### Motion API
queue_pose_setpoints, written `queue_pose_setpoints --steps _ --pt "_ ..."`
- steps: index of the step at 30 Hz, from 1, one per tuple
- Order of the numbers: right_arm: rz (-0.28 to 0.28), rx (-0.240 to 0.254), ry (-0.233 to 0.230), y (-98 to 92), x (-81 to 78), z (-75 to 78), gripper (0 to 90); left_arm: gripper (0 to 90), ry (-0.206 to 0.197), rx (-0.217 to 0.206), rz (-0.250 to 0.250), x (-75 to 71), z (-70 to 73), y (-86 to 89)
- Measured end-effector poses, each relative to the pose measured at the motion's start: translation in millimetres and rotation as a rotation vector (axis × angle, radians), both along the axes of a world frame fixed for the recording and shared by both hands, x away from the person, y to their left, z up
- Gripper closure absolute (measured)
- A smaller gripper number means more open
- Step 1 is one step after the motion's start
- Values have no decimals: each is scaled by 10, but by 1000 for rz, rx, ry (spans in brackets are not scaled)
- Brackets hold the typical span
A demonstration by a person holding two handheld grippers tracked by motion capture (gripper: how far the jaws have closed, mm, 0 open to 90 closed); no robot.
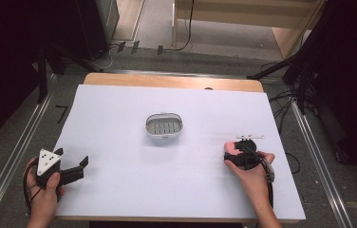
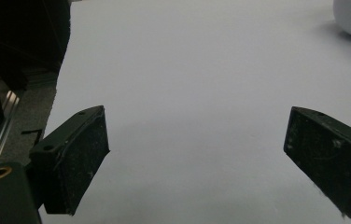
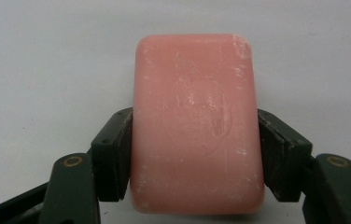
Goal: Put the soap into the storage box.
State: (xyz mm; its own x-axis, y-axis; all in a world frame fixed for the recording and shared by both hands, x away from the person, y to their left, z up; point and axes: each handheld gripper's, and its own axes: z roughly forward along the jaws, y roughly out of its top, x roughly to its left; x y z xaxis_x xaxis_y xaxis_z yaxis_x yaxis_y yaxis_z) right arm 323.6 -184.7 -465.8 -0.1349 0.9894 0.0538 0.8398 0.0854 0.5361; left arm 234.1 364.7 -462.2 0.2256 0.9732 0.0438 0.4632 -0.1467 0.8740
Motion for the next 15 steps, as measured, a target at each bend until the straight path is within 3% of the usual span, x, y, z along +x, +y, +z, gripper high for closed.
queue_pose_setpoints --steps 6,10,15 --pt "30 36 -2 -31 44 17 373 70 3 3 1 2 0 -1" --pt "33 4 -14 3 38 -1 380 70 4 4 1 2 1 -1" --pt "48 12 -20 -15 34 -6 384 70 1 4 0 0 0 -4"
